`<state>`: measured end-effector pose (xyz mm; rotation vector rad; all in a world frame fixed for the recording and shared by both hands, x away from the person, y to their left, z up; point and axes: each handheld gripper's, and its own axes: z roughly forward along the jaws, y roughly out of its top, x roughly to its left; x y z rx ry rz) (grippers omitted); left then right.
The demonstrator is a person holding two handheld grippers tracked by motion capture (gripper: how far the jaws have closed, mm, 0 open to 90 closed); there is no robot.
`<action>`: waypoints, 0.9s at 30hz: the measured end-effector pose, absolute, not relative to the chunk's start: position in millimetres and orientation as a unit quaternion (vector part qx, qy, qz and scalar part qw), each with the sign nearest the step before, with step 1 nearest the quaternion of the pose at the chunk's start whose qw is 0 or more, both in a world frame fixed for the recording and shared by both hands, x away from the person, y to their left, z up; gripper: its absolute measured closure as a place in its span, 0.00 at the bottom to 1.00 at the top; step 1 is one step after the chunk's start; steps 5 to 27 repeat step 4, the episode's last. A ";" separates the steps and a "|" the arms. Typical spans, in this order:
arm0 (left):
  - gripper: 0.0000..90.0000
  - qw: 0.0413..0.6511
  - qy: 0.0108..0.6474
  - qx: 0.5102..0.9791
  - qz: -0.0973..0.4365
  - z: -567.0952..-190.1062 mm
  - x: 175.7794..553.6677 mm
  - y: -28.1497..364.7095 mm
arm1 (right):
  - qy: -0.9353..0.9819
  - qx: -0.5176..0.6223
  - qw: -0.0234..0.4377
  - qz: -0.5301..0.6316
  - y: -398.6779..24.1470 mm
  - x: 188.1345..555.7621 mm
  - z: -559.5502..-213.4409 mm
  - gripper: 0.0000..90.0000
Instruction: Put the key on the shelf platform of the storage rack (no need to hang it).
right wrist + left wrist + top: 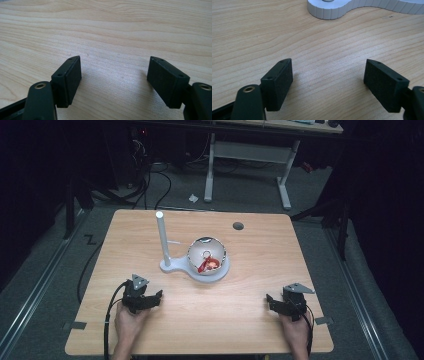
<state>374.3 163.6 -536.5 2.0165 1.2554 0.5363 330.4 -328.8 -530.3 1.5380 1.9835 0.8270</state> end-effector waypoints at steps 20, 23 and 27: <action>0.26 0.346 0.483 0.777 0.206 -536.5 374.4 163.7 | 0.728 0.563 0.247 0.304 -329.1 330.5 -530.4 0.31; 0.26 0.346 0.483 0.777 0.206 -536.5 374.4 163.7 | 0.728 0.563 0.247 0.304 -329.1 330.5 -530.4 0.31; 0.26 0.346 0.483 0.777 0.206 -536.5 374.4 163.7 | 0.728 0.563 0.247 0.304 -329.1 330.5 -530.4 0.31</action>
